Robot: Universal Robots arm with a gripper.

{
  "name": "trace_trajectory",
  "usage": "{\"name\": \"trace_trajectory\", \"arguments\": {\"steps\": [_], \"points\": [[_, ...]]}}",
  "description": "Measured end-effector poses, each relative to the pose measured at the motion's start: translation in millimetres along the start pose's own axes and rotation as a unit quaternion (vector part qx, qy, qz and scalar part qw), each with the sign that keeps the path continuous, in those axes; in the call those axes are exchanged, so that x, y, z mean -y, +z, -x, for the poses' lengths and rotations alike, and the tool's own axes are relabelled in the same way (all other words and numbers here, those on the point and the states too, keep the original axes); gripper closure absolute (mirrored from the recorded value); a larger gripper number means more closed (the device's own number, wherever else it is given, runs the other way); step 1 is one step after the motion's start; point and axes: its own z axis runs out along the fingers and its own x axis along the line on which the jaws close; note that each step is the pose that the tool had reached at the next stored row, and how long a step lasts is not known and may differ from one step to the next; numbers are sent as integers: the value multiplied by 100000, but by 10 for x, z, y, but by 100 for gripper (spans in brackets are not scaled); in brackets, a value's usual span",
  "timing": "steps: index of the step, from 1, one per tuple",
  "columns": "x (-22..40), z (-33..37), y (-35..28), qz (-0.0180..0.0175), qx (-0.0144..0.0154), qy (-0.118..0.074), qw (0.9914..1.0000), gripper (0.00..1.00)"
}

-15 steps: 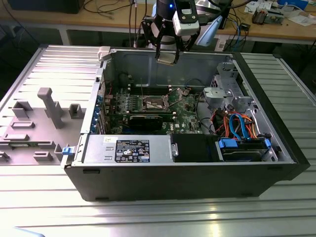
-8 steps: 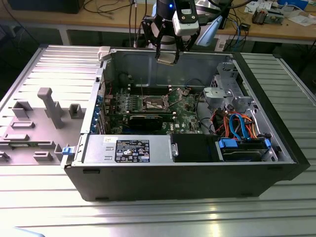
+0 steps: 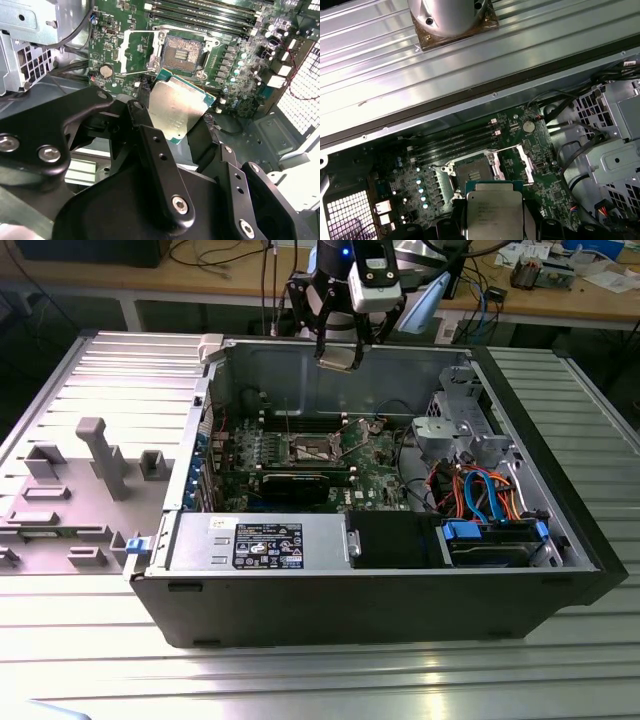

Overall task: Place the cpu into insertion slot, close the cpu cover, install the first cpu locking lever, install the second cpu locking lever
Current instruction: 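Place the cpu into insertion slot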

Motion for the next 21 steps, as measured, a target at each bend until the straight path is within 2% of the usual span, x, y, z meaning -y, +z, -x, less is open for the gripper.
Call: {"name": "trace_trajectory", "arguments": {"steps": [3,17,21], "points": [[0,0,1,16,62,701,99998,46],[7,-21,0,19,81,908,99996,46],[7,-22,1,29,162,1849,99983,46]]}}
